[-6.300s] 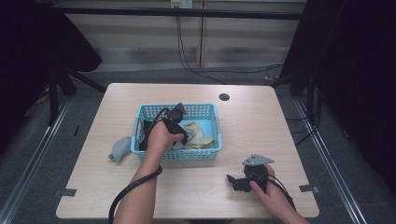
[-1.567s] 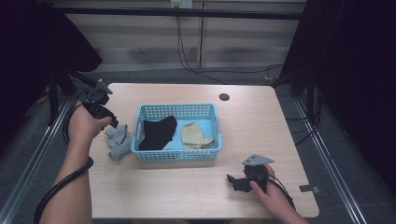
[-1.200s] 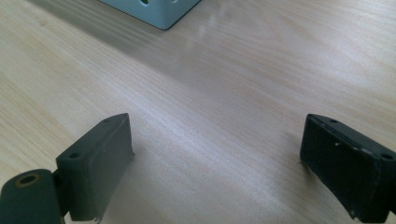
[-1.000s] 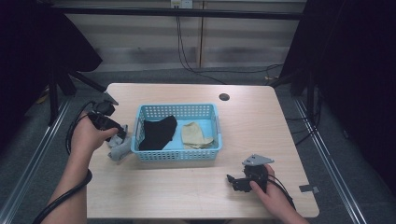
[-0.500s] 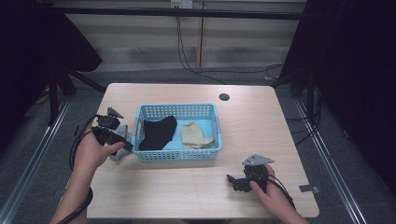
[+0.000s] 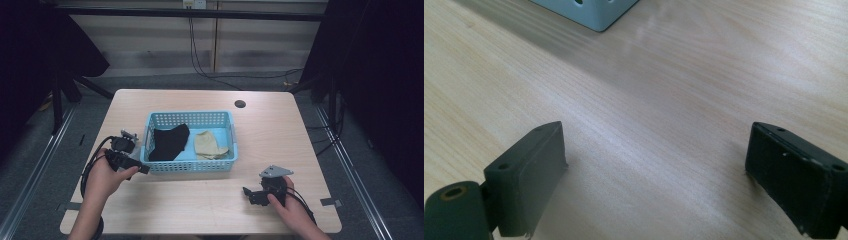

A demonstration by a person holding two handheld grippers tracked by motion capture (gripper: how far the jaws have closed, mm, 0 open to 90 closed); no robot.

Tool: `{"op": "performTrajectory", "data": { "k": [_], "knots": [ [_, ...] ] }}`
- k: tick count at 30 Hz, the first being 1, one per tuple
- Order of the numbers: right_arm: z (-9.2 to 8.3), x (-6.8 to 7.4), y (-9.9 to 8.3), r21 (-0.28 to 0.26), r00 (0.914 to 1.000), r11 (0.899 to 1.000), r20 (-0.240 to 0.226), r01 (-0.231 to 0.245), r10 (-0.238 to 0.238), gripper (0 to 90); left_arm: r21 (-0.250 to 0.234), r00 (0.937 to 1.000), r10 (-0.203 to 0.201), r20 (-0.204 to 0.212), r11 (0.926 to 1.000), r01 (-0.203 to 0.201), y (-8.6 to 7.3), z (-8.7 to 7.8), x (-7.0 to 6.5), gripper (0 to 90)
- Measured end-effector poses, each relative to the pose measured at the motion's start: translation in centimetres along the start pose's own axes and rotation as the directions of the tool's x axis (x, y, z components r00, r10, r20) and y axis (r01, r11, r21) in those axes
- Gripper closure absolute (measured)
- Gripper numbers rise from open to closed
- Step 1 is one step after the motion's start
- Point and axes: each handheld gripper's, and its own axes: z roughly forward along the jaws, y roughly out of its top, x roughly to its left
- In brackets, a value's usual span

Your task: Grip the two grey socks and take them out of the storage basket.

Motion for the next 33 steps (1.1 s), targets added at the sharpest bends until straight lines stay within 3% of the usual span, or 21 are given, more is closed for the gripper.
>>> {"op": "performTrajectory", "data": {
  "k": [7,13,17,18,21,25,29,31,33],
  "knots": [
    [0.0,0.0,0.0,0.000,1.0000,1.000,0.000,0.000,0.000,8.8,-0.006,0.9993,0.003,0.037,1.0000,-0.003,-1.1,1.5,-1.1,29.3],
    [0.0,0.0,0.0,0.000,1.0000,1.000,0.000,0.000,0.000,8.8,-0.008,0.9980,0.046,0.043,0.9989,-0.045,-2.0,3.1,-1.7,29.6],
    [0.0,0.0,0.0,0.000,1.0000,1.000,0.000,0.000,0.000,8.8,-0.048,0.9961,0.054,0.071,0.9976,-0.050,-2.6,3.6,-2.2,29.6],
    [0.0,0.0,0.0,0.000,1.0000,1.000,0.000,0.000,0.000,8.8,-0.062,0.9941,0.089,0.062,0.9944,-0.086,-2.8,3.8,-2.4,29.3],
    [0.0,0.0,0.0,0.000,1.0000,1.000,0.000,0.000,0.000,8.8,-0.062,0.9935,0.080,0.081,0.9952,-0.075,-3.2,4.1,-2.7,29.1],
    [0.0,0.0,0.0,0.002,1.0000,1.000,0.001,0.000,0.000,8.8,-0.045,0.9912,0.109,0.076,0.9934,-0.106,-3.9,5.1,-3.1,28.0],
    [0.0,0.0,0.0,0.002,1.0000,1.000,0.000,0.000,0.000,8.8,-0.061,0.9865,0.154,0.056,0.9867,-0.150,-4.4,5.7,-3.5,26.6],
    [0.0,0.0,0.0,0.002,1.0000,1.000,0.001,0.000,0.000,8.8,-0.107,0.9782,0.204,0.037,0.9740,-0.199,-4.7,6.1,-3.8,25.0],
    [0.0,0.0,0.0,0.001,1.0000,1.000,0.000,0.000,0.000,8.8,-0.119,0.9764,0.213,0.035,0.9709,-0.208,-4.8,6.2,-3.9,22.5]
  ]
}}
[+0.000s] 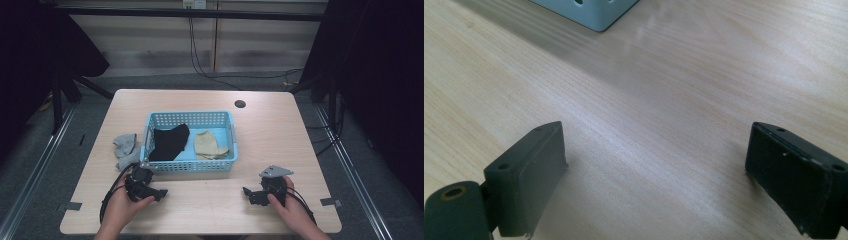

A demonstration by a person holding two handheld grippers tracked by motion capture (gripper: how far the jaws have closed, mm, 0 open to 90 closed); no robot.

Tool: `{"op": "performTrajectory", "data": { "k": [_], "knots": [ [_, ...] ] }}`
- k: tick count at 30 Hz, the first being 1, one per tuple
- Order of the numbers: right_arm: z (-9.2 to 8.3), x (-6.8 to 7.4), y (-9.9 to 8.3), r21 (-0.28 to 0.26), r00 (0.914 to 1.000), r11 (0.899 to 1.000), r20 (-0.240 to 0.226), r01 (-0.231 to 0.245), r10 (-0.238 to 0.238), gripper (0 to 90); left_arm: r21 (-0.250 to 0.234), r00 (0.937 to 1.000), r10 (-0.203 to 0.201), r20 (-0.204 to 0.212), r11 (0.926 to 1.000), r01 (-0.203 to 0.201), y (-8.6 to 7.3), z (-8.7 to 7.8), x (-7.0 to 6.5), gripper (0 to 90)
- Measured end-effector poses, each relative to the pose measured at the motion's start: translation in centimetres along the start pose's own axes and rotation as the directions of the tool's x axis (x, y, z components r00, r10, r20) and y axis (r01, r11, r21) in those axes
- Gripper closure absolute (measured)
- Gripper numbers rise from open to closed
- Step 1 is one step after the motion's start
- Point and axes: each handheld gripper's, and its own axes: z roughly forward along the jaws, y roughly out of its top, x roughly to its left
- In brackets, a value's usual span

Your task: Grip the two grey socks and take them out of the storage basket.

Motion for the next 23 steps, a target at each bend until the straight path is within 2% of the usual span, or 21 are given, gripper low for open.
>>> {"op": "performTrajectory", "data": {
  "k": [1,2,3,4,5,6,11,12,23],
  "knots": [
    [0.0,0.0,0.0,0.000,1.0000,1.000,0.000,0.000,0.000,8.8,-0.025,0.9997,0.022,-0.011,0.9994,-0.022,-0.2,0.3,-0.3,20.8],
    [0.0,0.0,0.0,0.000,1.0000,1.000,0.000,0.000,0.000,8.8,-0.025,0.9997,0.022,-0.011,0.9994,-0.022,-0.2,0.3,-0.3,18.5],
    [0.0,0.0,0.0,0.000,1.0000,1.000,0.000,0.000,0.000,8.8,-0.038,0.9975,0.063,-0.033,0.9972,-0.064,-0.4,0.6,-0.7,16.2],
    [0.0,0.0,0.0,0.000,1.0000,1.000,0.000,0.000,0.000,8.8,-0.038,0.9975,0.063,-0.033,0.9972,-0.064,-0.4,0.6,-0.7,15.5],
    [0.0,0.0,0.0,0.001,1.0000,1.000,0.000,0.000,0.000,8.8,-0.047,0.9948,0.084,-0.056,0.9951,-0.087,-0.6,0.8,-1.0,15.5],
    [0.0,0.0,0.0,-0.001,1.0000,1.000,-0.001,0.000,0.000,8.8,-0.050,0.9945,0.090,-0.054,0.9944,-0.093,-0.6,0.8,-1.0,13.1],
    [0.0,0.0,0.0,0.000,1.0000,1.000,0.000,0.001,-0.001,8.8,-0.099,0.9937,0.099,-0.052,0.9897,-0.104,-1.1,1.3,-1.0,5.1],
    [0.0,0.0,0.0,0.000,1.0000,1.000,0.000,0.000,0.000,8.8,-0.107,0.9946,0.091,-0.050,0.9896,-0.096,-1.1,1.5,-1.1,0.3],
    [0.0,0.0,0.0,0.000,1.0000,1.000,0.000,0.000,0.000,8.8,-0.107,0.9944,0.090,-0.055,0.9896,-0.096,-1.0,1.6,-1.1,0.0]
  ]
}}
